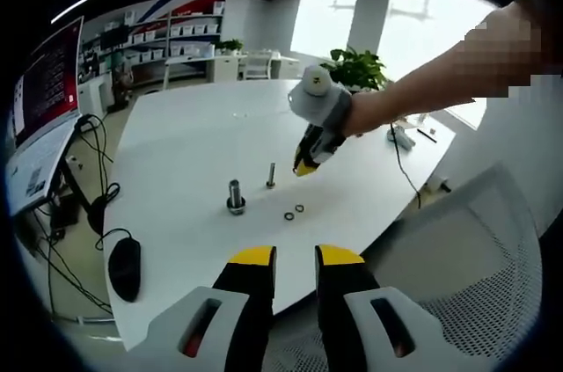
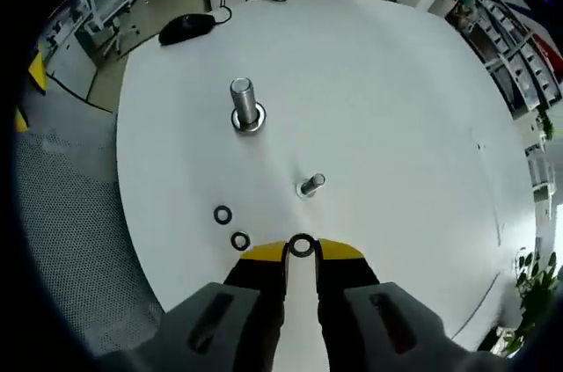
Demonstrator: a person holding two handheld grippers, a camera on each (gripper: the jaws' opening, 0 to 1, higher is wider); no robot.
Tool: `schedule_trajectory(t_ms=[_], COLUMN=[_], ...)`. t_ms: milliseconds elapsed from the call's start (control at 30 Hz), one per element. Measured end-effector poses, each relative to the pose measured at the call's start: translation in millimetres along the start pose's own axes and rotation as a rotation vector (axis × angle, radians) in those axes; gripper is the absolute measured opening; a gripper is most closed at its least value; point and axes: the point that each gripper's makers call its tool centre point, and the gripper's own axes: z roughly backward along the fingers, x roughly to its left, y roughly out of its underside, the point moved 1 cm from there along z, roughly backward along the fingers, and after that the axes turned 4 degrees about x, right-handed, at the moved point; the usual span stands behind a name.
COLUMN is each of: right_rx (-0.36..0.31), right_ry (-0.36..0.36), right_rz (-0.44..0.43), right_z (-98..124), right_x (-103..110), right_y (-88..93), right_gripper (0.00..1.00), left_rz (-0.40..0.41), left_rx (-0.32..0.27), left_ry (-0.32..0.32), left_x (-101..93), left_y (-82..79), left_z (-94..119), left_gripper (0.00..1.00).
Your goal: Place the washer onto the threaded stud by aligning its center hole with the stud, sliding it down to the base, and recovering from edge contact or off-axis alignment until the washer reaches the visible bottom stop.
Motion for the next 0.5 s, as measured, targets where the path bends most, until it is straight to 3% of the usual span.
schedule_trajectory(t_ms=[233, 500], right_rx=[-0.023, -0.038], right_ry=[0.023, 0.029], right_rz=[0.045, 0.045], right_z=[-0.4, -2.8], right_x=[-11.5, -13.1], right_y=[-23.0, -28.8], right_gripper=[0.14, 0.14], left_rz=[-0.004, -0.001], left_rx=[-0.004, -0.008], left_ry=[0.001, -0.006], left_x=[-0.4, 0.3], left_y=[-0.8, -0.9], left_z=[-0.4, 0.5], left_gripper=[0.15, 0.15])
